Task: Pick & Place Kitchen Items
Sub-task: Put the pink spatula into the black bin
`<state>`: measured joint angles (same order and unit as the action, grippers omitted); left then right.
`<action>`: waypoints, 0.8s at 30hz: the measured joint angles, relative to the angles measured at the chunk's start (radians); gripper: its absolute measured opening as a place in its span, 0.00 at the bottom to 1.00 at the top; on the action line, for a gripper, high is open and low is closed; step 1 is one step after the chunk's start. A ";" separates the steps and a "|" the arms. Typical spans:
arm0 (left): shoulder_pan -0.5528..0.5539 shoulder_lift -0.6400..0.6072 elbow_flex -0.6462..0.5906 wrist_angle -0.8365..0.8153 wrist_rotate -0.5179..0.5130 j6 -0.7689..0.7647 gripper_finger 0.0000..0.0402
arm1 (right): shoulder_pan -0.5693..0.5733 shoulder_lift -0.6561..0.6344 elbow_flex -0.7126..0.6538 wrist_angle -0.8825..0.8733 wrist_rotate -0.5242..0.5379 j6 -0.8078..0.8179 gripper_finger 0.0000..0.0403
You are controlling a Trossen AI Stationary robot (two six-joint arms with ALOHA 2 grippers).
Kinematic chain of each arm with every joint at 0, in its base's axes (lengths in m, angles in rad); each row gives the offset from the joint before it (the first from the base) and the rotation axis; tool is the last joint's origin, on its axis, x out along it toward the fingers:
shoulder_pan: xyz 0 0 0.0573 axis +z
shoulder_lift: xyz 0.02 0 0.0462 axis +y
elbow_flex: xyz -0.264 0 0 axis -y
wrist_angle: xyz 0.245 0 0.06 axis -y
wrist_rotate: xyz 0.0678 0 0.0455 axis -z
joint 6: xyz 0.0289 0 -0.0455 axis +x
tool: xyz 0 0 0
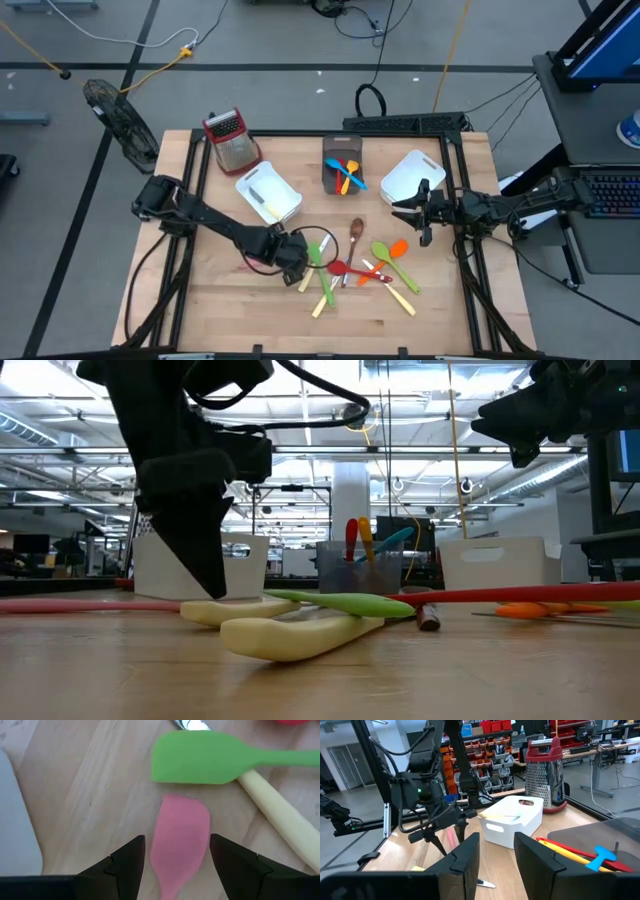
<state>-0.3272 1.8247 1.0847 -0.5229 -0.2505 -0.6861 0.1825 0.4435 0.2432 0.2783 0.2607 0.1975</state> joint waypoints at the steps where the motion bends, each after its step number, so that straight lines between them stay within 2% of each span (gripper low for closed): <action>1: 0.005 0.005 0.000 0.006 0.008 0.005 0.57 | 0.000 0.000 0.000 0.000 0.000 0.000 0.28; 5: 0.013 0.041 0.002 0.022 0.062 0.005 0.57 | 0.000 0.000 0.000 0.000 0.000 0.000 0.28; 16: 0.012 0.092 0.005 0.035 0.074 0.004 0.57 | 0.000 0.000 0.000 0.000 0.000 0.000 0.28; 19: 0.011 0.092 0.004 0.039 0.076 0.005 0.52 | 0.000 0.000 0.000 0.000 0.000 0.000 0.28; 24: 0.011 0.092 0.004 0.044 0.078 -0.011 0.37 | 0.000 0.000 0.000 0.000 0.000 0.000 0.28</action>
<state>-0.3164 1.9167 1.0885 -0.4793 -0.1726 -0.6976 0.1825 0.4436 0.2432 0.2783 0.2604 0.1978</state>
